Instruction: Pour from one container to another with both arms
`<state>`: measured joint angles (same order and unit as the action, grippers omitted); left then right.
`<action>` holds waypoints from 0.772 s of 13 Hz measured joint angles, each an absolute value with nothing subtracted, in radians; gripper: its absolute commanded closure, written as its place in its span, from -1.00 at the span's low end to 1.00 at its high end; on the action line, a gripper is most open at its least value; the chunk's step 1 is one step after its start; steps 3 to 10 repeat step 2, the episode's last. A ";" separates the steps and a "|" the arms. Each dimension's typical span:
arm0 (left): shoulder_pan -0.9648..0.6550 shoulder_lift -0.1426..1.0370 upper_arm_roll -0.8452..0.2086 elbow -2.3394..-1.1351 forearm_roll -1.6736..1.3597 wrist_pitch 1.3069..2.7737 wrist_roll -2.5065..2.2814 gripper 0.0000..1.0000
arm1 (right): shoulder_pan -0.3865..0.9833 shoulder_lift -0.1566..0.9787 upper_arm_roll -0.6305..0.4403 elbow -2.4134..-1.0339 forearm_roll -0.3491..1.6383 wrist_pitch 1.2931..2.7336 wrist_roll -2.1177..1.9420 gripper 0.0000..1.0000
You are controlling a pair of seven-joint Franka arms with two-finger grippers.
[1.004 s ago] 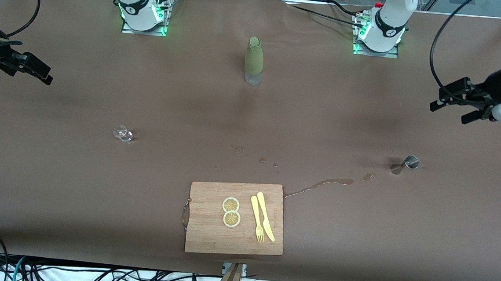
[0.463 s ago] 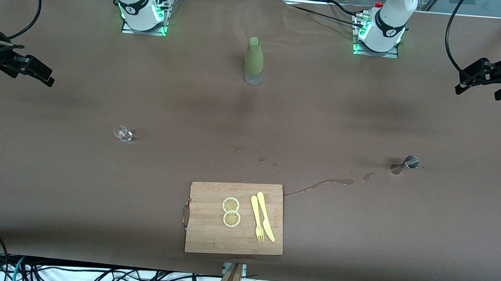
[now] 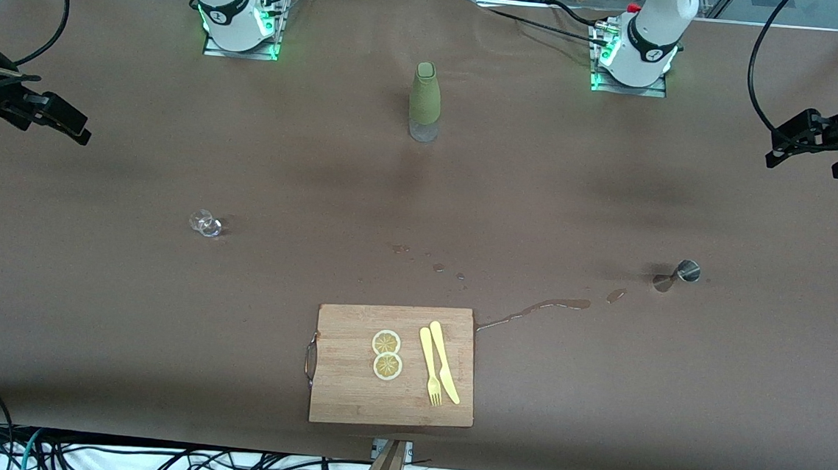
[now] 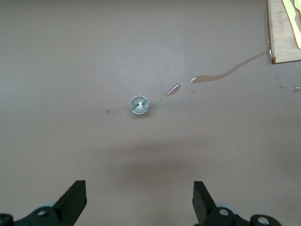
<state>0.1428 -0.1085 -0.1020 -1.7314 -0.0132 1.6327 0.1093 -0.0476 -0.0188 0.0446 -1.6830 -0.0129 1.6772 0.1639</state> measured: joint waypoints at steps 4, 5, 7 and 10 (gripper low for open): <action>0.143 -0.107 -0.102 -1.745 -0.013 1.636 0.110 -1.00 | -0.048 -0.019 0.045 -1.683 -0.013 1.678 0.164 -1.00; 0.143 -0.107 -0.102 -1.745 -0.013 1.636 0.110 -1.00 | -0.048 -0.019 0.045 -1.683 -0.013 1.678 0.164 -1.00; 0.143 -0.107 -0.102 -1.745 -0.013 1.636 0.110 -1.00 | -0.048 -0.019 0.045 -1.683 -0.013 1.678 0.164 -1.00; 0.143 -0.107 -0.102 -1.745 -0.013 1.636 0.110 -1.00 | -0.048 -0.019 0.045 -1.683 -0.013 1.678 0.164 -1.00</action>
